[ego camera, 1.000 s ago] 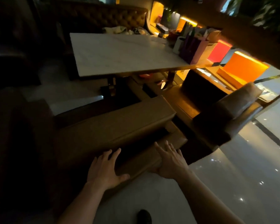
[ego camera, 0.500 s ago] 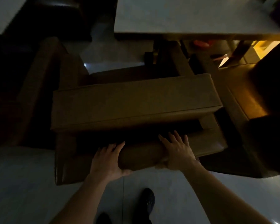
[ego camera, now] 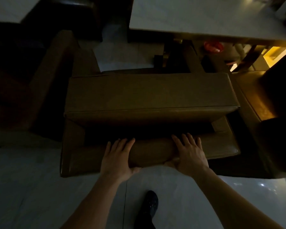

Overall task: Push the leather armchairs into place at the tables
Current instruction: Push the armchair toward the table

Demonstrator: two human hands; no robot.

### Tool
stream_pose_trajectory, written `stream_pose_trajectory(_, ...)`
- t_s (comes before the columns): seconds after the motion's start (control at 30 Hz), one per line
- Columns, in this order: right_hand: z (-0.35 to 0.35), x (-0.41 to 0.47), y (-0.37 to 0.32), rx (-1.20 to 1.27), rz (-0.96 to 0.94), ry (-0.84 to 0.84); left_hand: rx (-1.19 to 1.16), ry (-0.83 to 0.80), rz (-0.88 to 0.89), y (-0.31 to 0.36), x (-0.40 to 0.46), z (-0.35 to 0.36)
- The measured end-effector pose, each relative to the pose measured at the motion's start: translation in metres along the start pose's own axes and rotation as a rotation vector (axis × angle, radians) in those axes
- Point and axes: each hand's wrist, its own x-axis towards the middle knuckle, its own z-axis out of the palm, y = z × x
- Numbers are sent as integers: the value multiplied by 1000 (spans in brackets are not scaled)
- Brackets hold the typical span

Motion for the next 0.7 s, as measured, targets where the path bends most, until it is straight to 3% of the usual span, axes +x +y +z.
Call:
stream_pose_trajectory(0.3, 36, -65, -52, -27, 59, -59, -33, 44, 51, -36, -70, 24)
stream_pose_trajectory(0.7, 42, -57, -51, -19, 59, -122, -45, 24, 105, -46, -63, 26)
